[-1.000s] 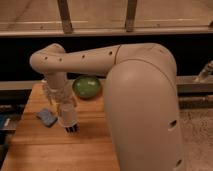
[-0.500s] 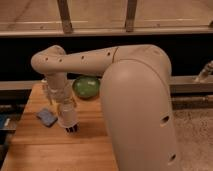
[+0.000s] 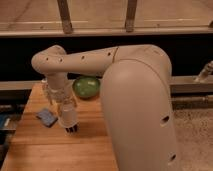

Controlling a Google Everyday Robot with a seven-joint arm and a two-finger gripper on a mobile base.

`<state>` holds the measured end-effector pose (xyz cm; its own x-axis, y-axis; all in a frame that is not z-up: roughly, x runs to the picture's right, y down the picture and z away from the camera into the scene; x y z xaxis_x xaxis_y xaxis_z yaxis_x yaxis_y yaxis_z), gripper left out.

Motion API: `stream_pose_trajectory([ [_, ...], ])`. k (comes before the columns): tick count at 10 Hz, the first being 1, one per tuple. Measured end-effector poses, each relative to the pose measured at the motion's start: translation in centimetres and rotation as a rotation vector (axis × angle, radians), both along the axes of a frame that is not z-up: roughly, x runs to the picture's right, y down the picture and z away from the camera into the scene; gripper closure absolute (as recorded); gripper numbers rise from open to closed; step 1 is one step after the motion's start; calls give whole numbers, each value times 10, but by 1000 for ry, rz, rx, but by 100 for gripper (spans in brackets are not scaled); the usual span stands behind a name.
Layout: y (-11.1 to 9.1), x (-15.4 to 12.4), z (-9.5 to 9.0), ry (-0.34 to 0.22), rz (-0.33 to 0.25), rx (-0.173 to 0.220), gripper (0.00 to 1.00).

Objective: Place the ceramic cup over the eraser

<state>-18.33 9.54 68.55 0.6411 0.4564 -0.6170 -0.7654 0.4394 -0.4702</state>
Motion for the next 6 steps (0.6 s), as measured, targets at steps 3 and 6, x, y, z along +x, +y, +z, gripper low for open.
stream_pose_trajectory([
  [3,0,0,0,-1,-1,0,20],
  [6,0,0,0,-1,-1,0,20],
])
